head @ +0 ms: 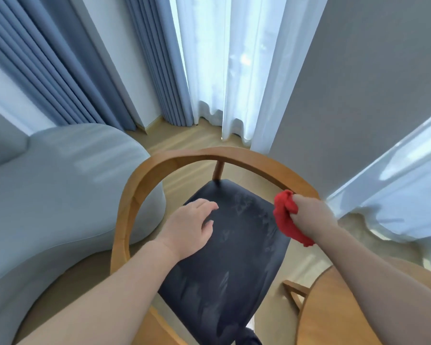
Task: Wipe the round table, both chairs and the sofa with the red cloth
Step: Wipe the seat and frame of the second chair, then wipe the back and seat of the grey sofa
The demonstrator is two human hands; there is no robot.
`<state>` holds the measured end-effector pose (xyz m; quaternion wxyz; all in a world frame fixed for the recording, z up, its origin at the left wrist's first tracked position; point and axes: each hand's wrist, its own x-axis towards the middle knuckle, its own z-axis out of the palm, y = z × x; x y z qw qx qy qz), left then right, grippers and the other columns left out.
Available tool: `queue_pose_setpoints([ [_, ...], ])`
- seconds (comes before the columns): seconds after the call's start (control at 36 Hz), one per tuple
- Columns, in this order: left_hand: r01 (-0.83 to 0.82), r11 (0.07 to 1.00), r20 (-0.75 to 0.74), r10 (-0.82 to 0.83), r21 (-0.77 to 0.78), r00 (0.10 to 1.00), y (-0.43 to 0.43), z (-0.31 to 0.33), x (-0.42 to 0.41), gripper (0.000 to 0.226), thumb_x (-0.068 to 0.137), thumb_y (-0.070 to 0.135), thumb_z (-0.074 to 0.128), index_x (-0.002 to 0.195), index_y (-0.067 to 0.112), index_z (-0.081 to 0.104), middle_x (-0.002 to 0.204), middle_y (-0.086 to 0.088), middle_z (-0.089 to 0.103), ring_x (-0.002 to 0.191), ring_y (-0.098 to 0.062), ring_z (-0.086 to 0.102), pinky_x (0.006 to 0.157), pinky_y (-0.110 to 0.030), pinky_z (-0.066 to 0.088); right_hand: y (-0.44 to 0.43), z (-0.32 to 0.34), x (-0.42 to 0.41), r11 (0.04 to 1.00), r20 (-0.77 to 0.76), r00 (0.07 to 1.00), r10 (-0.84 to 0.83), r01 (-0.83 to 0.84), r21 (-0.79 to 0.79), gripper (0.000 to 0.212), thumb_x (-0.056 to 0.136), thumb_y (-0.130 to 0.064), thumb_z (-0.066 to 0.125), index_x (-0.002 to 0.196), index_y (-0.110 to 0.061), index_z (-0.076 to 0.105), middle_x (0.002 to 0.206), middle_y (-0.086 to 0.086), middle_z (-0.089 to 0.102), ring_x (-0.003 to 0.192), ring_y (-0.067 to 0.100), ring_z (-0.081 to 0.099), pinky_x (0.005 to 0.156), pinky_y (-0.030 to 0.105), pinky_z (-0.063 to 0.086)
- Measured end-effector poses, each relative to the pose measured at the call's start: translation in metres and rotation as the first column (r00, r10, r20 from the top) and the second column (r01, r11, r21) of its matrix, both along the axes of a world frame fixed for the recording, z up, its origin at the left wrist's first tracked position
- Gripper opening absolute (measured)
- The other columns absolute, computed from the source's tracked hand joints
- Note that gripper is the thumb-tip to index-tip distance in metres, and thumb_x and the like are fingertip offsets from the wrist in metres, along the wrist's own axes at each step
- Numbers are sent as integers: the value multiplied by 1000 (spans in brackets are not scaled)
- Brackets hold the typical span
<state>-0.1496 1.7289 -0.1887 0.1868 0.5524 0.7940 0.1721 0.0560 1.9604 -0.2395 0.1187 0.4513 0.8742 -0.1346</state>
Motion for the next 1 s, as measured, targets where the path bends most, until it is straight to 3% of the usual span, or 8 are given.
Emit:
queue_pose_setpoints([
  [0.11,-24,999,111,18,48,994,-43,47,5,56,88,43,58,138,29,37,138,16,42,122,-5,45,103,-23,39,-90,65,-33,968,-277,948,155,-201,-147,13,83,-32,58,94,-27,53,85,-4,66,83,23,63,70,35,47],
  [0.25,-77,987,303,31,142,952,-125,99,13,77,78,52,67,143,40,26,143,22,35,129,7,33,106,-16,27,-209,145,-66,846,-399,840,366,-479,-233,31,76,-48,68,95,-32,49,94,-15,54,85,6,54,70,25,44],
  [0.39,-142,968,211,98,207,973,-211,139,14,51,84,29,66,131,33,47,120,23,52,110,14,44,95,-6,30,-287,196,-86,707,-449,720,529,-667,-235,56,73,-43,74,122,-32,50,114,-13,50,102,8,52,89,28,46],
  [0.47,-243,940,171,206,238,964,-253,159,13,33,88,22,60,121,23,57,103,25,53,96,19,45,86,-2,30,-315,220,-95,648,-465,653,598,-735,-199,51,73,-41,76,116,-31,52,103,-16,52,96,6,50,78,20,38],
  [0.56,-289,924,123,266,249,956,-286,176,19,25,91,25,50,111,20,63,96,16,57,90,12,49,82,-7,33,-334,240,-104,599,-467,600,650,-782,-171,58,72,-37,77,123,-29,50,106,-13,54,97,8,50,78,22,38],
  [0.69,-443,848,102,433,291,896,-332,200,37,24,92,26,49,107,20,66,99,10,66,91,0,56,83,-15,40,-357,265,-115,490,-449,492,746,-862,-131,28,79,-31,71,106,-31,61,92,-12,63,87,10,57,79,30,49],
  [0.81,-503,825,93,497,257,863,-361,212,55,27,92,15,55,117,21,64,108,14,64,98,3,55,88,-12,39,-372,275,-121,393,-466,392,793,-914,-101,11,85,-28,65,95,-32,62,87,-11,66,85,10,60,80,34,50],
  [1.0,-630,732,91,631,260,770,-418,216,81,28,92,12,58,119,16,65,117,13,63,105,7,53,92,-7,36,-411,271,-119,257,-542,261,799,-963,-86,17,92,-25,58,82,-39,57,79,-17,60,80,3,55,74,24,45],
])
